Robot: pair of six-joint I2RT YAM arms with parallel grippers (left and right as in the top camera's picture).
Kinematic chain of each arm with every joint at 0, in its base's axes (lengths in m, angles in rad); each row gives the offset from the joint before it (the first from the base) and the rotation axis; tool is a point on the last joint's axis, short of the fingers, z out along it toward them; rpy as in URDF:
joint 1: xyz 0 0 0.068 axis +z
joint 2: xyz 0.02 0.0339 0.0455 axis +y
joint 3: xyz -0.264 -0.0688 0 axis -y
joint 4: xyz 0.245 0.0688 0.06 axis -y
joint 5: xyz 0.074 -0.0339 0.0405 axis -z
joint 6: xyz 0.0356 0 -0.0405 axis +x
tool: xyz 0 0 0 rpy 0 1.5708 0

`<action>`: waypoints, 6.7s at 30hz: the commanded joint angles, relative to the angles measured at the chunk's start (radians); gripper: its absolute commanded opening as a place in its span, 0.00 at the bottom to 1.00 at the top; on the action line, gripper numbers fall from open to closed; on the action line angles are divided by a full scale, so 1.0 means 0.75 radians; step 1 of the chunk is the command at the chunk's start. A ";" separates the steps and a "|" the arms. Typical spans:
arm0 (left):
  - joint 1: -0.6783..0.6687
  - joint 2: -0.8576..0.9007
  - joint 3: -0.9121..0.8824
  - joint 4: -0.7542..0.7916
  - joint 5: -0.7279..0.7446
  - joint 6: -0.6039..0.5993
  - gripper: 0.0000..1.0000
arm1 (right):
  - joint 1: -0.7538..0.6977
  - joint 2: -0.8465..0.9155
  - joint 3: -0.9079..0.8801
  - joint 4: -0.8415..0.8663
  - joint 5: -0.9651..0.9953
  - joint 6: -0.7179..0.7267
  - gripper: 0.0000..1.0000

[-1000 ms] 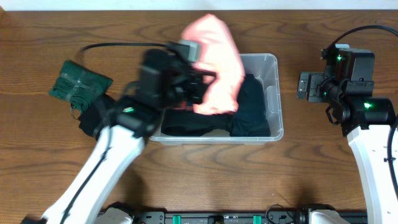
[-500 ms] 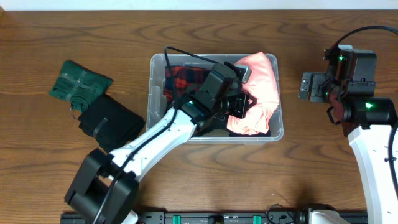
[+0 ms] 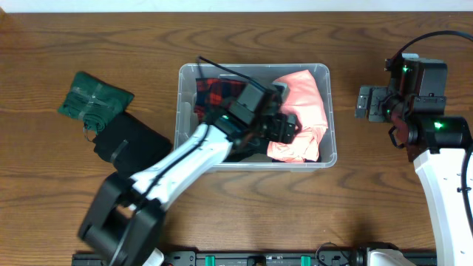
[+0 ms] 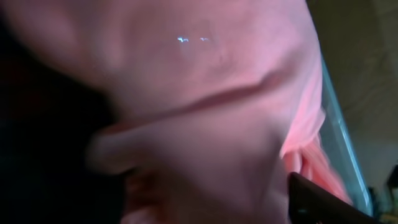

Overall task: Pack container
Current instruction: 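Carry the pink shirt into the bin's right side and release, then return the left gripper and grasp the black folded garment, then carry the black garment into the bin's middle and release, then move the left gripper to the green folded garment and grasp it, then carry the green garment into the bin's left side and release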

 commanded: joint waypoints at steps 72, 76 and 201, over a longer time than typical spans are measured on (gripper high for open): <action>1.379 -0.626 0.016 -0.817 0.263 0.441 0.06 | -0.011 -0.020 0.001 -0.001 0.014 0.012 0.99; 1.080 -0.721 0.046 -0.730 0.263 0.474 0.06 | -0.011 -0.020 0.001 -0.001 0.014 0.012 0.99; 0.840 -0.192 0.371 -1.154 0.247 1.332 0.06 | -0.008 -0.019 0.001 -0.047 -0.037 -0.018 0.99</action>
